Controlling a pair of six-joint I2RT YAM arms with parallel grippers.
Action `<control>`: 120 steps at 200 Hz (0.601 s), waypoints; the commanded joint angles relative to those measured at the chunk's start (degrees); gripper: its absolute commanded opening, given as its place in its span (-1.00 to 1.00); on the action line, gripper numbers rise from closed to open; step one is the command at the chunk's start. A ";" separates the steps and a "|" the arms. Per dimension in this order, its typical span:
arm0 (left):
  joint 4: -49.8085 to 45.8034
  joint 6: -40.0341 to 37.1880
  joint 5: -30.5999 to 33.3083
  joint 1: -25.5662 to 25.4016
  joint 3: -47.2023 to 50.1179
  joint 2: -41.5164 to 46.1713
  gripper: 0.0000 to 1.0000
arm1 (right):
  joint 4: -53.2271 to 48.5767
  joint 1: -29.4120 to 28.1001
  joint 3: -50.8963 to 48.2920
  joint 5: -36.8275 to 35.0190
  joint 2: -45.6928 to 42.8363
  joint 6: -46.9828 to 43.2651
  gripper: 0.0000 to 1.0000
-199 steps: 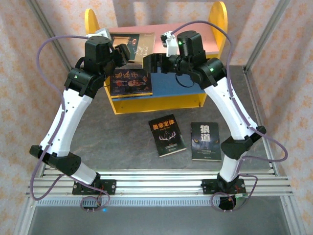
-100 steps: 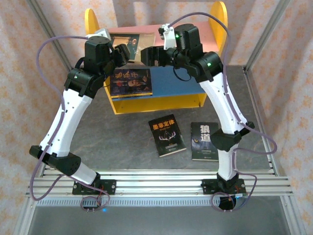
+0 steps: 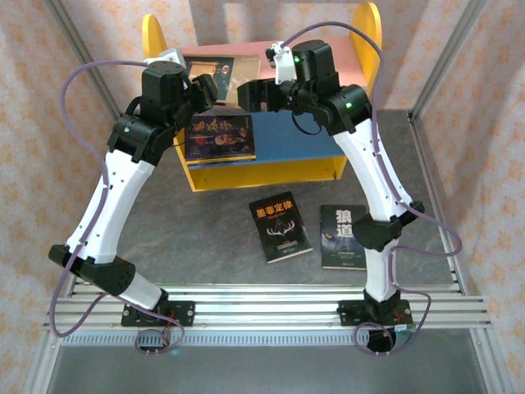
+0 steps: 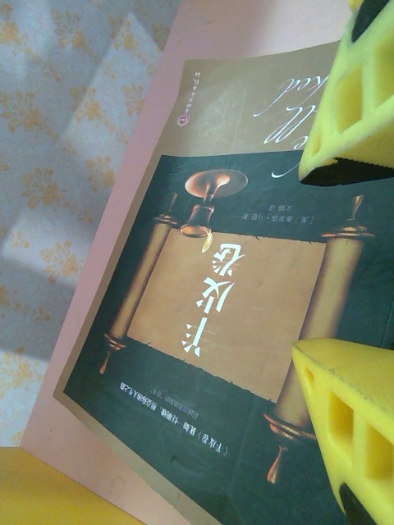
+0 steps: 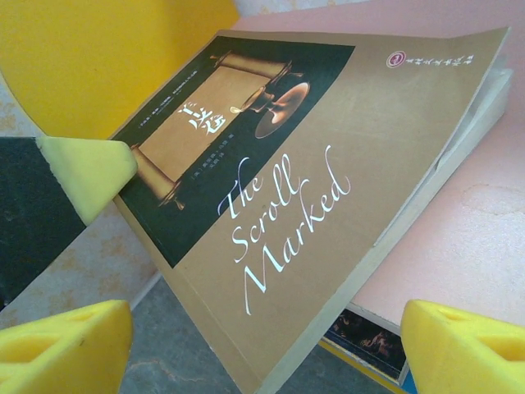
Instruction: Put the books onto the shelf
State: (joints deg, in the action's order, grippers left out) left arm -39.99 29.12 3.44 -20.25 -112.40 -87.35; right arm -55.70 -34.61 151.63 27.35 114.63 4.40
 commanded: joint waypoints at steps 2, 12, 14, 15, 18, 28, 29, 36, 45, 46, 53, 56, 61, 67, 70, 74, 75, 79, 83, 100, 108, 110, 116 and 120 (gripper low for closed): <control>-2.46 0.85 0.73 -0.27 -0.09 0.19 0.06 | 2.26 1.00 1.84 2.29 1.78 -0.46 0.69; -2.58 0.83 0.71 -0.19 -0.44 -0.01 0.06 | 2.35 1.23 2.40 2.89 2.32 -0.37 0.69; -2.62 0.84 0.76 -0.22 -0.52 -0.05 0.06 | 2.40 1.28 2.54 2.99 2.41 -0.32 0.69; -2.63 0.84 0.77 -0.22 -0.53 -0.08 0.06 | 2.42 1.29 2.58 3.07 2.47 -0.34 0.69; -2.64 0.85 0.71 -0.23 -0.67 -0.10 0.06 | 2.44 1.30 2.75 3.29 2.49 -0.29 0.69; -2.67 0.81 0.71 -0.23 -0.84 -0.26 0.06 | 2.68 1.44 3.05 3.85 2.85 -0.39 0.70; -2.65 0.83 0.74 -0.23 -0.87 -0.31 0.05 | 2.78 1.46 3.05 3.98 2.87 -0.42 0.70; -2.64 0.83 0.72 -0.23 -0.87 -0.36 0.06 | 3.39 1.61 2.97 5.00 3.11 -0.25 0.71; -2.49 0.85 0.68 -0.20 -0.98 -0.53 0.06 | 4.09 1.93 3.05 6.19 3.48 0.39 0.71; -2.47 0.85 0.64 -0.26 -1.02 -0.58 0.05 | 4.19 2.01 3.10 6.29 3.58 0.50 0.71; -2.53 0.85 0.60 -0.22 -1.22 -0.67 0.06 | 4.72 2.30 3.28 7.20 4.01 1.04 0.71; -2.61 0.88 0.56 -0.23 -1.38 -0.75 0.06 | 4.99 2.39 3.38 7.62 4.22 1.22 0.71; -2.78 0.86 0.51 -0.21 -1.71 -0.92 0.06 | 5.29 2.56 3.64 8.19 4.52 1.61 0.71; -2.97 0.88 0.59 -0.22 -2.07 -1.05 0.06 | 5.46 2.73 3.96 8.76 4.95 1.97 0.72; -3.03 0.95 0.44 -0.18 -2.20 -1.13 0.06 | 5.58 2.79 4.23 9.03 5.25 2.15 0.71; -3.14 0.90 0.43 -0.21 -2.41 -1.20 0.06 | 5.60 2.79 4.61 9.38 5.54 2.33 0.71; -3.15 0.87 0.47 -0.26 -2.44 -1.22 0.06 | 5.60 2.79 4.67 9.47 5.62 2.35 0.71; -3.17 0.89 0.51 -0.23 -2.55 -1.24 0.06 | 5.74 2.89 4.98 9.83 5.91 2.46 0.72; -3.22 0.86 0.43 -0.23 -2.65 -1.24 0.06 | 5.85 2.96 5.21 10.05 6.12 2.66 0.71; -3.17 1.01 0.53 -0.22 -3.00 -1.24 0.06 | 7.13 3.07 5.83 10.59 6.99 3.59 0.72; -3.17 1.18 0.53 -0.24 -3.09 -1.25 0.06 | 7.96 3.21 5.87 11.07 7.26 4.17 0.73; -3.12 1.19 0.54 -0.23 -3.13 -1.22 0.06 | 8.22 3.23 5.82 11.12 7.34 4.38 0.73; -3.12 1.20 0.51 -0.23 -3.17 -1.24 0.06 | 8.86 3.37 5.81 11.57 7.41 4.81 0.73; -3.08 1.30 0.47 -0.27 -3.22 -1.24 0.06 | 9.27 3.41 5.86 11.74 7.59 5.26 0.73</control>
State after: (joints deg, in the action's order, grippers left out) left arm -41.08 29.32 3.62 -20.25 -113.75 -87.90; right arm -53.01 -31.81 156.77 36.84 118.74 7.94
